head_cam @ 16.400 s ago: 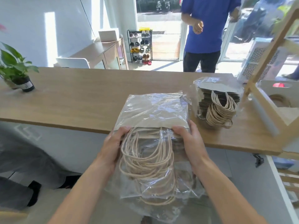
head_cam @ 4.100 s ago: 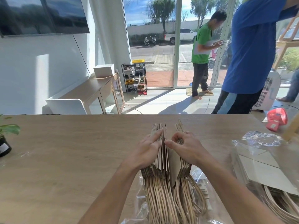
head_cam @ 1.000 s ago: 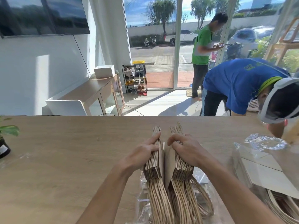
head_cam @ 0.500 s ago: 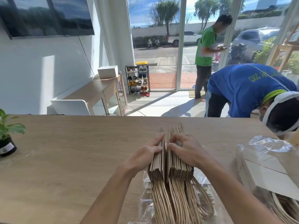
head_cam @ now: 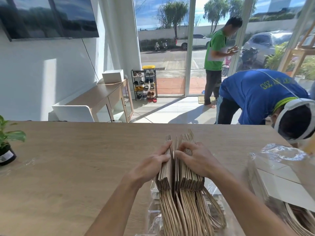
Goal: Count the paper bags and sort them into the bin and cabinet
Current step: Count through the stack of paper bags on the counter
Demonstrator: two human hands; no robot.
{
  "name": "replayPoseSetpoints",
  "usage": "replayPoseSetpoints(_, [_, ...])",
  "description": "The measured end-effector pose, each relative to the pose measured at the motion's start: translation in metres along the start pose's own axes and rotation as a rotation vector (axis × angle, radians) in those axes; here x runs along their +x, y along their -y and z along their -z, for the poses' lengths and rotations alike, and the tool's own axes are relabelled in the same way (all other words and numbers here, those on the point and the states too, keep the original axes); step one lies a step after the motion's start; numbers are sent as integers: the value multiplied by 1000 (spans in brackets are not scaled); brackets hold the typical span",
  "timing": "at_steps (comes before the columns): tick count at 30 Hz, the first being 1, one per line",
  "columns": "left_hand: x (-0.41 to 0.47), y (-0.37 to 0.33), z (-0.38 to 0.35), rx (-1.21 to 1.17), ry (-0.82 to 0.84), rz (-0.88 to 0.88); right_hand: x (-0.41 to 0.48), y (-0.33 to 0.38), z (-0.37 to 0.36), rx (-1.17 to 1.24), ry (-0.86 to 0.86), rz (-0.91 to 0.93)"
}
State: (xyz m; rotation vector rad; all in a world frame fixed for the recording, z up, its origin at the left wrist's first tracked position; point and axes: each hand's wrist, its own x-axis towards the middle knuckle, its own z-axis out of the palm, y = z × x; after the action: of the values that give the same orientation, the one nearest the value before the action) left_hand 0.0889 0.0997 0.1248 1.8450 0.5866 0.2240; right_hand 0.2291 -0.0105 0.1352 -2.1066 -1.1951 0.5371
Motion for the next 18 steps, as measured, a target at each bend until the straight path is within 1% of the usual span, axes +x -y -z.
replayPoseSetpoints(8, [-2, -1, 1, -7, -11, -2, 1, -4, -2, -19, -49, 6])
replayPoseSetpoints(13, [-4, -3, 0, 12, -7, -7, 1, -1, 0, 8, 17, 7])
replayPoseSetpoints(18, [-4, -3, 0, 10, -1, -2, -1, 1, 0, -12, 13, -4])
